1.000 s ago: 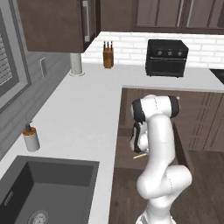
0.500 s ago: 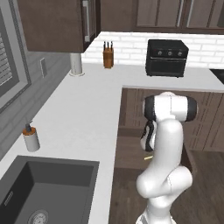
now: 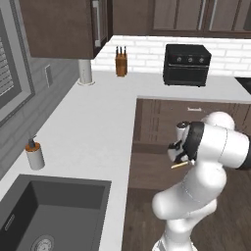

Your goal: Take a straw from the drawer in front and place it inside the glass cup on the dining counter.

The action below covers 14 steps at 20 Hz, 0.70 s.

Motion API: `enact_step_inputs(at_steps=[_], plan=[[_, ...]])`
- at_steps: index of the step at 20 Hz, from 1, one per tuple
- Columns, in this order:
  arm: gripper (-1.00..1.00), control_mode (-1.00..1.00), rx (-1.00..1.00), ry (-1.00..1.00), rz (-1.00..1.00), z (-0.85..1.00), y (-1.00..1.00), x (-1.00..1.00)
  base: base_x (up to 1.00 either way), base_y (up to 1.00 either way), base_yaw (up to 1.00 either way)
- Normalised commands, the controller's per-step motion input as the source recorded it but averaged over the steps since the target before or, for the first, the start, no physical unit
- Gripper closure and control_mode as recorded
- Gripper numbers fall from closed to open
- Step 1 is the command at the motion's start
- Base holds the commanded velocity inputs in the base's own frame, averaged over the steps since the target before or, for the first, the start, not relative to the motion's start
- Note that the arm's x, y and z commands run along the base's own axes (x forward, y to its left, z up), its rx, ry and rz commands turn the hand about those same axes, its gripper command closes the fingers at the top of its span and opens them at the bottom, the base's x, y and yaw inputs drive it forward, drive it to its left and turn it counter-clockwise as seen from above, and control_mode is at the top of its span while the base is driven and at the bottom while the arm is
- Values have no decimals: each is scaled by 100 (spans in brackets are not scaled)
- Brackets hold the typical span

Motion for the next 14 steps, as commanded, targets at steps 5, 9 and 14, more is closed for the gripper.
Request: enact_step_inputs(at_steps=[5,9,14], plan=[[100,-100,-1,0,-12,100,14,10,0,0,0],[100,-100,0,7,-15,100,44,25,0,0,0],[100,-100,0,2,-11,100,67,8,0,0,0]])
